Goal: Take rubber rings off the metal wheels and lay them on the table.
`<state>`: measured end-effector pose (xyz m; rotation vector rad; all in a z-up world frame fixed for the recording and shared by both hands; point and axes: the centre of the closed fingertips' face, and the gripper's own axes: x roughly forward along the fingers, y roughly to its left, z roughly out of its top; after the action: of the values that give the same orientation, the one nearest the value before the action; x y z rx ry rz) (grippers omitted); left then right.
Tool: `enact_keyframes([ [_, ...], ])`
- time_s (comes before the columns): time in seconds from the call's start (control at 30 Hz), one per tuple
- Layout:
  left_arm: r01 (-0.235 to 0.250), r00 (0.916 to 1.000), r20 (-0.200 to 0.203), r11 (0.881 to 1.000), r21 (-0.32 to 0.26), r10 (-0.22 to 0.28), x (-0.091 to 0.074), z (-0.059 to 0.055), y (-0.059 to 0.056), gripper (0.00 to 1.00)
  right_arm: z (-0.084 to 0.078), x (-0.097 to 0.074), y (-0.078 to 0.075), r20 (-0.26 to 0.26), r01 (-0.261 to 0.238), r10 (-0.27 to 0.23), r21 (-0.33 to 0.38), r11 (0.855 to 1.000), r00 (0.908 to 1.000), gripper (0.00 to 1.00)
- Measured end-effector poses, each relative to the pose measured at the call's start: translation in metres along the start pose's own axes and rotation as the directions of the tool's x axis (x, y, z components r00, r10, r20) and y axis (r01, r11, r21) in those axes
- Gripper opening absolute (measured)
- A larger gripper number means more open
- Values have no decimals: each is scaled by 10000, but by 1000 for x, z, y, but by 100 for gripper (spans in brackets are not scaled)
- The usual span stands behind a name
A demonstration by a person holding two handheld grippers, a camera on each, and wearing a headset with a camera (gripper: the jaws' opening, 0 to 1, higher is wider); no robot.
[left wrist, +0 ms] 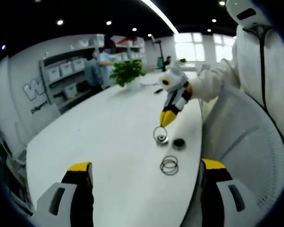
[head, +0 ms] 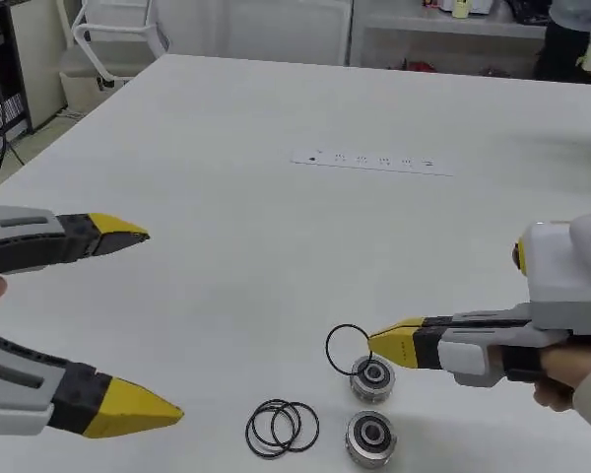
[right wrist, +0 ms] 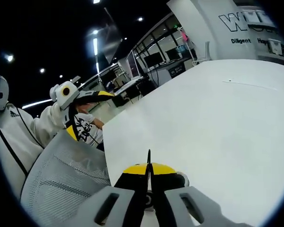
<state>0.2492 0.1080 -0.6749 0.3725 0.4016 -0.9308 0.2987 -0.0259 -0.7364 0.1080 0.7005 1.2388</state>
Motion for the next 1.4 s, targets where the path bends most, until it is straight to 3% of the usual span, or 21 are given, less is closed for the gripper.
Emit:
enact_keyframes([
  [0.27,-560,9984,-49,9965,-628,558,-24,-18,1,100,-1,9,11,-268,-380,377,-124,9992,9989,0],
  [0.63,-1059,9944,-126,9850,-1363,1052,-38,-39,-6,100,-10,22,21,-795,-861,849,-128,9962,9932,0],
  [1.03,-1605,9869,-131,9687,-1895,1610,-52,-51,-6,100,-30,37,30,-1499,-1257,1238,-33,9921,9809,0],
  [1.4,-1831,9829,-189,9610,-2075,1832,-56,-55,-4,100,-44,46,24,-1966,-1376,1377,143,9904,9708,0],
])
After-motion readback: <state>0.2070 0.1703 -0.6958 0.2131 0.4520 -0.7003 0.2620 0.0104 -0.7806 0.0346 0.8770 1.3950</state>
